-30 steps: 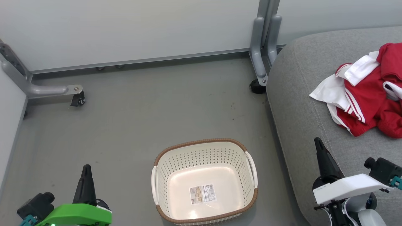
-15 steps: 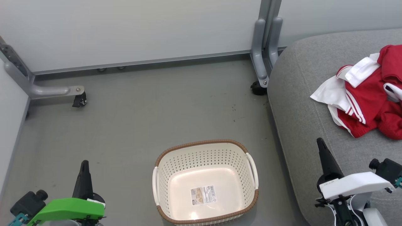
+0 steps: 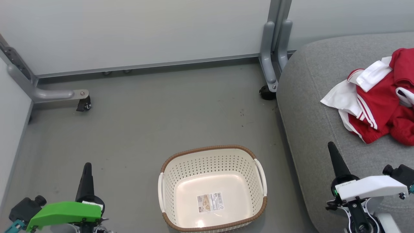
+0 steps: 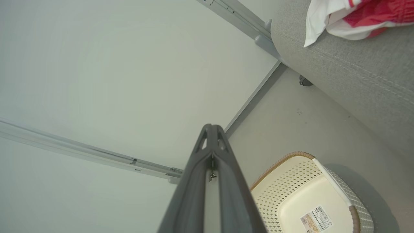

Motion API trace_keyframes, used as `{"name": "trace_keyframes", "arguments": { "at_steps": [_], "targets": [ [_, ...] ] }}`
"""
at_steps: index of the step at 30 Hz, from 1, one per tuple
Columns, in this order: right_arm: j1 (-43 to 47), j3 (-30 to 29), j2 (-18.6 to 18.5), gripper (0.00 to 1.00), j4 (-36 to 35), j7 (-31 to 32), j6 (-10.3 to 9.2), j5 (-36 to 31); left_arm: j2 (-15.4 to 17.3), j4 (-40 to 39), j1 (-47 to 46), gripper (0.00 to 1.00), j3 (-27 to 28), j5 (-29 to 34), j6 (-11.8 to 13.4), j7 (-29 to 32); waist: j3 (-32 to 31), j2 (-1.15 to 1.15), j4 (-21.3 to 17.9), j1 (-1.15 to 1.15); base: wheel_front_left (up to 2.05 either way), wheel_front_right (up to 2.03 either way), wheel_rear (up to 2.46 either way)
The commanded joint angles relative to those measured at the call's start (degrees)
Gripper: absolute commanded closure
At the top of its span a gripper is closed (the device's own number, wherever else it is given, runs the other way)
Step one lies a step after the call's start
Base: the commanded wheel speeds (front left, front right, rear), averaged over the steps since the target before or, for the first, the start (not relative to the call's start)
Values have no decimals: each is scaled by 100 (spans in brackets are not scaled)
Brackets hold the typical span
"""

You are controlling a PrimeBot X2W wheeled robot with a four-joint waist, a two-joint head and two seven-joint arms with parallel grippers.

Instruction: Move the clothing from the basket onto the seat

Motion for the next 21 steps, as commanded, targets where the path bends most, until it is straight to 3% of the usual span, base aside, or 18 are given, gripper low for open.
{"name": "trace_keyframes", "arguments": {
  "at_steps": [1, 21],
  "targets": [
    [-141, -30, -38, 100, -3, 24, 3, 165, 20, -43, -145, 100, 46, -174, -31, 31, -4, 0, 3, 0, 0, 0, 0],
    [-270, -164, -17, 100, 241, 208, 3, 1258, 3, 24, -284, 100, 128, -1285, -81, 318, -64, 0, 46, 0, 0, 0, 0]
  ]
}}
